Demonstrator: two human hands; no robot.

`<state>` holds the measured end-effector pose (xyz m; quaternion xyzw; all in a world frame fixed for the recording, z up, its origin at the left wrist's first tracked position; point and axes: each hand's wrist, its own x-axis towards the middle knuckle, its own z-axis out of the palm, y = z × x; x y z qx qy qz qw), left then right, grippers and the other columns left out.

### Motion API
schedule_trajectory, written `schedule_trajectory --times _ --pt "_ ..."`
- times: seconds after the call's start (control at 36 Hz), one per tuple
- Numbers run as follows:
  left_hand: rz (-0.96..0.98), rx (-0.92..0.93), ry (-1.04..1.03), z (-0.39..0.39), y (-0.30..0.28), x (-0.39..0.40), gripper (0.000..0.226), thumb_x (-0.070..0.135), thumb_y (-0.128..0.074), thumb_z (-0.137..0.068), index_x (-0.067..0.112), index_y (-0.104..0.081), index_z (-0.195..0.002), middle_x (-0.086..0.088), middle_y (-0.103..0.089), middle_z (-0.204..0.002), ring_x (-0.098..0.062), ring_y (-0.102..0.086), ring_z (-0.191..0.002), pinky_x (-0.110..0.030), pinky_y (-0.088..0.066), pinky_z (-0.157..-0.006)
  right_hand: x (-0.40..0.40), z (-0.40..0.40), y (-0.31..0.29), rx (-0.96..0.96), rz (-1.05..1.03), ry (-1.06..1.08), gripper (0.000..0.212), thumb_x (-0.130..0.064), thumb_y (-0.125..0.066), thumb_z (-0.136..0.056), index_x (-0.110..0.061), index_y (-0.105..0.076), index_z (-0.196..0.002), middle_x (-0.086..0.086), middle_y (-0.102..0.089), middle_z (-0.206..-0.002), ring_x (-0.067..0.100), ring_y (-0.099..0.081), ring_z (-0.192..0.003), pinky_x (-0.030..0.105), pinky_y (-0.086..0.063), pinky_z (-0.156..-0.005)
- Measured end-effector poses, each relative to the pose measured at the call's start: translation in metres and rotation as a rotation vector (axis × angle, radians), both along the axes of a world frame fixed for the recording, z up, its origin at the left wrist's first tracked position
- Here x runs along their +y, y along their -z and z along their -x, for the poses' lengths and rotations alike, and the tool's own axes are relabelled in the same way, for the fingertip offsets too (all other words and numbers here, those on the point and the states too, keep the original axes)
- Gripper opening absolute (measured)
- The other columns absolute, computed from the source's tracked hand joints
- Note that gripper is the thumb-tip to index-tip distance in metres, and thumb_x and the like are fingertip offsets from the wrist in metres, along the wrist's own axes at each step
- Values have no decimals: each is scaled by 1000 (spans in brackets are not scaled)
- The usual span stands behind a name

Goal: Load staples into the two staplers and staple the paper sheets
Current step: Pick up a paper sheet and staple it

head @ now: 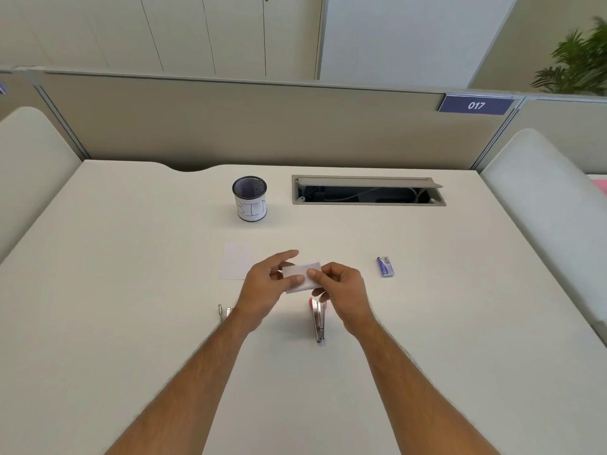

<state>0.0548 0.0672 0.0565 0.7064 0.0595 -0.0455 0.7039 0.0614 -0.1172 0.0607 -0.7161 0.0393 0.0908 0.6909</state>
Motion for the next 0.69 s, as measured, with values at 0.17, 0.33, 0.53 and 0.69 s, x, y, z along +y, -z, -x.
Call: schedule_trajectory --times 0.17,0.33,0.53,0.69 --pt "-51 12 -24 5 4 -1 33 20 -87 -78 32 -79 -108 6 -73 -92 -6 -60 -77 -17 -50 -75 5 5 2 -24 64 52 24 -25 -75 -93 -3 -70 -84 17 -71 -77 20 -70 -63 30 -56 -56" --pt "-11 15 -61 6 4 -2 26 16 -83 -82 27 -81 -105 10 -79 -101 -4 -72 -97 -17 -51 -82 8 10 5 9 51 69 25 -22 -77 -90 0 -69 -84 9 -70 -71 20 -69 -63 32 -53 -58" --pt "-20 -3 -74 7 8 -3 23 11 -80 -85 25 -82 -104 11 -79 -103 -5 -72 -101 -18 -51 -86 10 12 5 14 46 101 25 -20 -80 -87 -1 -65 -84 6 -67 -66 22 -67 -59 29 -52 -54" --pt "-25 -13 -98 7 9 -4 20 10 -80 -84 22 -82 -100 9 -80 -100 -6 -73 -97 -16 -50 -82 11 14 5 8 64 123 28 -23 -76 -92 0 -62 -86 8 -69 -66 23 -67 -58 31 -53 -54"
